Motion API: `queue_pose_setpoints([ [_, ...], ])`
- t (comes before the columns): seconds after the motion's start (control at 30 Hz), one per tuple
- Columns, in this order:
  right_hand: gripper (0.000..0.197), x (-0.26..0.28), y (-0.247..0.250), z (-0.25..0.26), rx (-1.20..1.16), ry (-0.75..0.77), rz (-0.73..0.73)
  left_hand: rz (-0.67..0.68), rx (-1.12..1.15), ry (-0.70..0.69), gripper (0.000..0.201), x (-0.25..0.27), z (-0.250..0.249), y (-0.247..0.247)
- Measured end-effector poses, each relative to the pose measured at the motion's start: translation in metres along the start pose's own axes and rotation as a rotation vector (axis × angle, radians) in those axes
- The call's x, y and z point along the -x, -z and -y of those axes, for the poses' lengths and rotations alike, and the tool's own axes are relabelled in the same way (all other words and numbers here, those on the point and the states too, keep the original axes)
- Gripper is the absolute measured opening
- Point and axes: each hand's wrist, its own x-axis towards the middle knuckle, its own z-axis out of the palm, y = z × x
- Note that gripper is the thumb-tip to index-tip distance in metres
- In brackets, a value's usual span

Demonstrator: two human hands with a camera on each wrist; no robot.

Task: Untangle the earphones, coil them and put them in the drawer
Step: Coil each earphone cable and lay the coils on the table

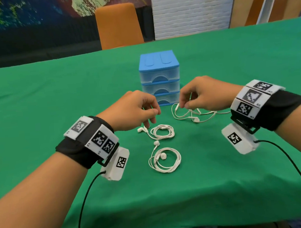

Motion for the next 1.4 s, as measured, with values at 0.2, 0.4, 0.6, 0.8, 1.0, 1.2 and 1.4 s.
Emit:
queue_pose_setpoints([
  [0.2, 0.028, 0.006, -0.016, -0.029, 0.255, -0.213, 0.324, 0.01, -0.102, -0.041, 0.009, -0.025, -0.007, -0.005],
  [0.4, 0.025, 0.004, -0.017, -0.035, 0.288, -0.177, 0.245, 0.094, -0.207, -0.139, 0.014, -0.035, -0.014, -0.014],
  [0.6, 0.015, 0.004, 0.029, -0.019, 0.081, -0.032, 0.087, -0.025, -0.129, -0.176, 0.051, -0.046, -0.023, -0.013],
  [0.8, 0.007, 0.005, 0.057, 0.0, 0.007, 0.071, -0.026, -0.003, 0.112, -0.142, 0.047, -0.058, -0.047, -0.006],
  [1.0, 0.007, 0.006, 0.068, 0.007, 0.107, -0.004, -0.212, -0.125, 0.202, -0.118, 0.021, -0.064, -0.049, -0.002],
  [1.2, 0.022, 0.01, 0.087, 0.007, 0.034, -0.107, -0.388, -0.166, 0.232, 0.015, 0.018, -0.066, -0.042, 0.002],
  [1.4, 0.019, 0.01, 0.104, 0.018, -0.122, -0.002, -0.463, -0.429, 0.217, -0.124, 0.026, -0.065, -0.058, 0.008],
])
